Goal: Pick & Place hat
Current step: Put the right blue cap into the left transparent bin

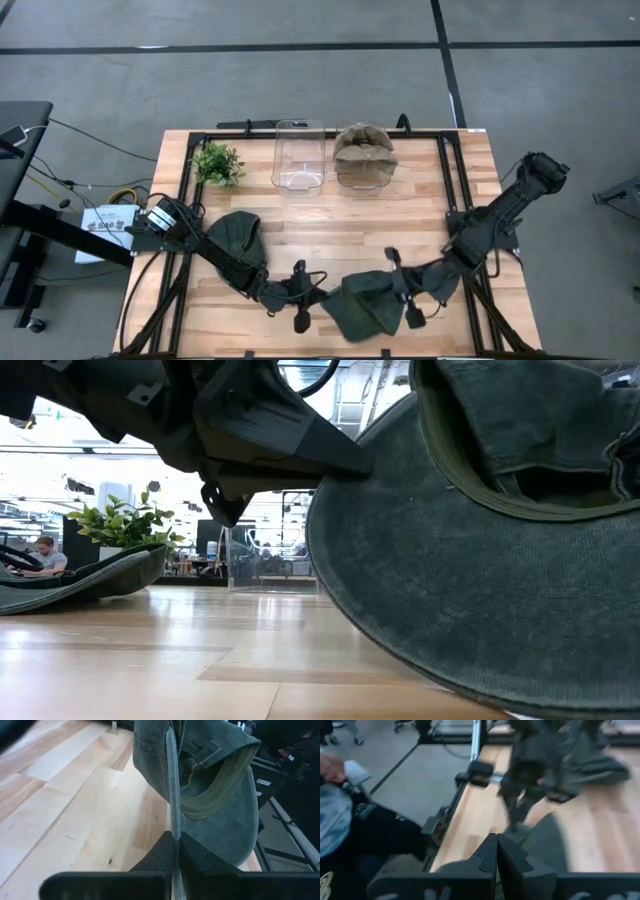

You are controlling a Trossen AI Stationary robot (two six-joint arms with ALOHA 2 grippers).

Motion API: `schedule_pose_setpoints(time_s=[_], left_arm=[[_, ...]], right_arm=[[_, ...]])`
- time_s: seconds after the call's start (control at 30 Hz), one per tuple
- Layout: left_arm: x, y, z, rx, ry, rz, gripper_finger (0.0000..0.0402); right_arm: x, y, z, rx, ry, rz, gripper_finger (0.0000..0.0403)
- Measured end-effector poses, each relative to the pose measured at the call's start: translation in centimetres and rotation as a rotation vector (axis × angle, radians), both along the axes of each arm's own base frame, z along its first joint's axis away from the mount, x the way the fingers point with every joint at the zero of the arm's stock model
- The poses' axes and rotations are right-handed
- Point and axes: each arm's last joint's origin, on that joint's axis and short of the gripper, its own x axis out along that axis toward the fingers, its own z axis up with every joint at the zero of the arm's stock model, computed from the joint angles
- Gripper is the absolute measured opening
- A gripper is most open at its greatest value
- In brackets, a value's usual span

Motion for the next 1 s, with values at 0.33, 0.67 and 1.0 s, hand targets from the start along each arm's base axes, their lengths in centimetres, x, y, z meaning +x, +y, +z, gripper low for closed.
schedule_pose_setpoints(time_s=[0.33, 0.67, 1.0], left_arm=[[0.1, 0.0, 0.1, -0.014, -0.009, 0.008, 0.0013], [-0.1, -0.2, 0.1, -0.018, -0.009, -0.003, 0.0013], [-0.1, -0.2, 0.1, -0.017, -0.006, -0.007, 0.0013]], right_arm=[[2.2, 1.1, -5.8, -0.003, 0.248, -0.079, 0.0], [3.2, -2.2, -4.9, -0.102, 0.185, -0.303, 0.0], [2.0, -1.6, -4.0, 0.021, 0.29, -0.125, 0.0]])
